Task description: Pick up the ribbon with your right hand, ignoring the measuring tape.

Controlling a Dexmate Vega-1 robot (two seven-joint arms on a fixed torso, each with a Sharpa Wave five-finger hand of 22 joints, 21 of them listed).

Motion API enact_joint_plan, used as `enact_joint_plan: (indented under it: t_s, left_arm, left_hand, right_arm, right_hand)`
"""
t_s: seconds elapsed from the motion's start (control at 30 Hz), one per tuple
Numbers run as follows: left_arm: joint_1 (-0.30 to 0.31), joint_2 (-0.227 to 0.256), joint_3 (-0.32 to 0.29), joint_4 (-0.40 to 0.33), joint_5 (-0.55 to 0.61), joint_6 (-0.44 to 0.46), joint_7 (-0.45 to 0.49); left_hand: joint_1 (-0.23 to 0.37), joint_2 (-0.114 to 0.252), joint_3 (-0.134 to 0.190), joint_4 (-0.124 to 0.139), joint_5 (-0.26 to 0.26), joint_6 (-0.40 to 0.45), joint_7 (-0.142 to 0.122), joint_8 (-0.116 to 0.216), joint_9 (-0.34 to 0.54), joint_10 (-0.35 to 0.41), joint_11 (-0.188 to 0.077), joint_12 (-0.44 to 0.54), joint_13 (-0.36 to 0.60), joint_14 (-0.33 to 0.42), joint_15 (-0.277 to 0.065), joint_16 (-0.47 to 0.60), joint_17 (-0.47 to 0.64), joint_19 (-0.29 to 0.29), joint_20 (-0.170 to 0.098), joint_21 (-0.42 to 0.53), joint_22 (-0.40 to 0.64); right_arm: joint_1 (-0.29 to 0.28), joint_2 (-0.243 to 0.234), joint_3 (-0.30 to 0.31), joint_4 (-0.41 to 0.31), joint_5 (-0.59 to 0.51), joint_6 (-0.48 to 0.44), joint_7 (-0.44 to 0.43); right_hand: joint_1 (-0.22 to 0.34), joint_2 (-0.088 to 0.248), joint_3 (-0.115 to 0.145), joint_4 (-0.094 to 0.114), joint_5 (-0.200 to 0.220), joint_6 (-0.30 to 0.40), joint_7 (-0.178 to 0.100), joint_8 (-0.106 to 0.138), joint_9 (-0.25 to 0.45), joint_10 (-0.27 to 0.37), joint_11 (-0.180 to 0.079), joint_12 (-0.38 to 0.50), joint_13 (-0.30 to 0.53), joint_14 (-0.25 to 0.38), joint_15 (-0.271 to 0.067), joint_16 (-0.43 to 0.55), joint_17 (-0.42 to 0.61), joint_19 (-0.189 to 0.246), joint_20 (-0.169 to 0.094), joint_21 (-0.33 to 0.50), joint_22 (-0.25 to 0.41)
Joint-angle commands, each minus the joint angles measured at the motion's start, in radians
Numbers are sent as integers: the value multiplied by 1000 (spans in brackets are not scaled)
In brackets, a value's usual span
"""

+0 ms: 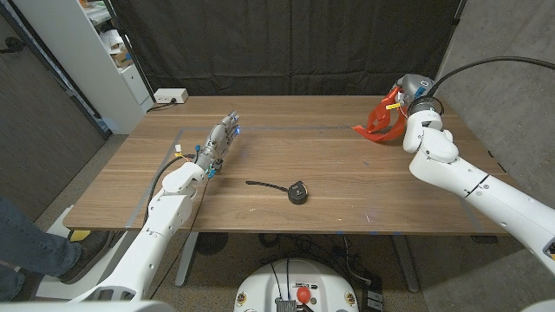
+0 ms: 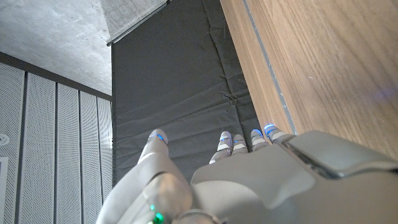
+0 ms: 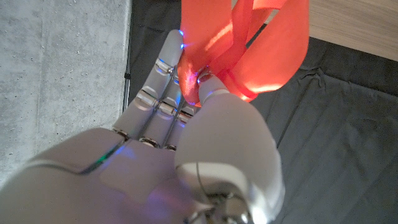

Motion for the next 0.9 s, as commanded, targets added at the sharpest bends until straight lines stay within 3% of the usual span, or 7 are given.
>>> enact_joint_plan:
  t_s: [0.03, 0.9]
  left_arm:
    - [-2, 0, 3, 3, -2, -2, 1]
    - [-27, 7, -1, 29, -4, -5, -19]
  left_hand:
    - [5, 8, 1, -4, -5, 5, 5, -1, 2, -16, -7, -1, 5, -81, 3, 4, 3, -155, 7, -2, 4]
    - [5, 9, 1, -4, -5, 5, 5, -2, 2, -15, -4, 0, 5, -84, 3, 3, 3, -154, 4, -4, 4]
  right_arm:
    - [-6, -7, 21, -30, -18, -3, 8]
    - [3, 2, 51, -62, -7, 7, 34]
  right_hand:
    - [13, -1, 3, 5, -3, 12, -3, 7, 3, 23, -17, 2, 3, 10, -109, -7, 6, -2, -84, 10, 5]
    - [17, 0, 5, 7, -2, 11, 0, 6, 8, 24, -14, -6, 8, 15, -109, -27, 28, -21, -85, 50, 13]
